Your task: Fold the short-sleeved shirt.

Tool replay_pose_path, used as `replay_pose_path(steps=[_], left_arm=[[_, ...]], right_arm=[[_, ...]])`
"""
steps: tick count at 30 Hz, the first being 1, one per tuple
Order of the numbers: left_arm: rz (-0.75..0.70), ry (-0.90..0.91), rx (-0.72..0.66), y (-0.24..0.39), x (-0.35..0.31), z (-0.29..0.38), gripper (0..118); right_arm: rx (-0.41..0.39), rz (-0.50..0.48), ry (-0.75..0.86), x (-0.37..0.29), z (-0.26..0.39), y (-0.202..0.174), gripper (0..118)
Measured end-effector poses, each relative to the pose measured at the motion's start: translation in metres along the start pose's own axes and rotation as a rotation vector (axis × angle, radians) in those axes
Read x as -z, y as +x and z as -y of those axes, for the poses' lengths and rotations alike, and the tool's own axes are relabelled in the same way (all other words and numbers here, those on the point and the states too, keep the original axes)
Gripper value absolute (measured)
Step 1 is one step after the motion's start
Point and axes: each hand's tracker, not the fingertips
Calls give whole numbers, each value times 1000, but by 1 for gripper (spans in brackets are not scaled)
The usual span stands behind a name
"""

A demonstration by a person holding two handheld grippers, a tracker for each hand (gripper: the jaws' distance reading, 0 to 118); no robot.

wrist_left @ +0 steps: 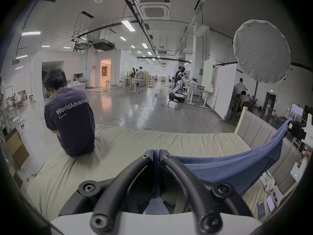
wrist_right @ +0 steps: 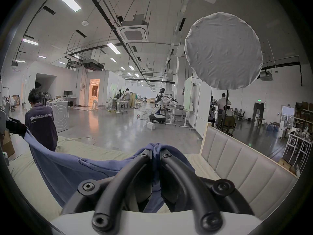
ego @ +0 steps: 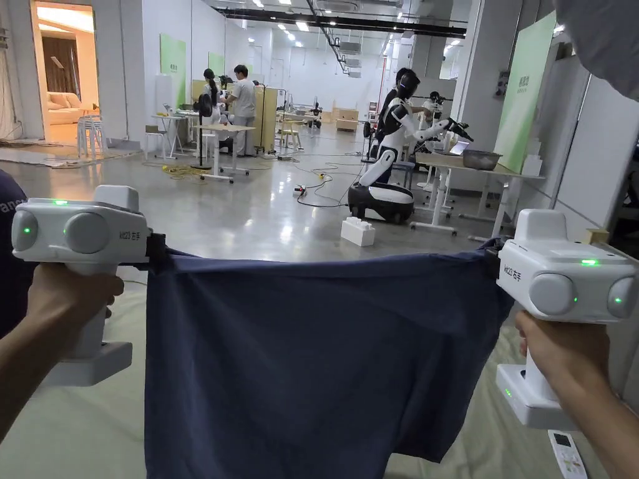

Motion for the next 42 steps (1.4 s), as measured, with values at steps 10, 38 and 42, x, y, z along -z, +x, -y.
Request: replay_pose_path(steps=[10, 38, 42], left_arm=[[-10, 47, 23, 16, 31, -73, 7], [20, -8, 57, 9, -17, 110, 7], [28, -32, 44, 1, -54, 160, 7]], right_arm=[[-48, 46, 62, 49, -54, -1, 7], [-133, 18, -58, -46, 88, 2, 7], [-135, 7, -76, -92, 118, -2, 7]])
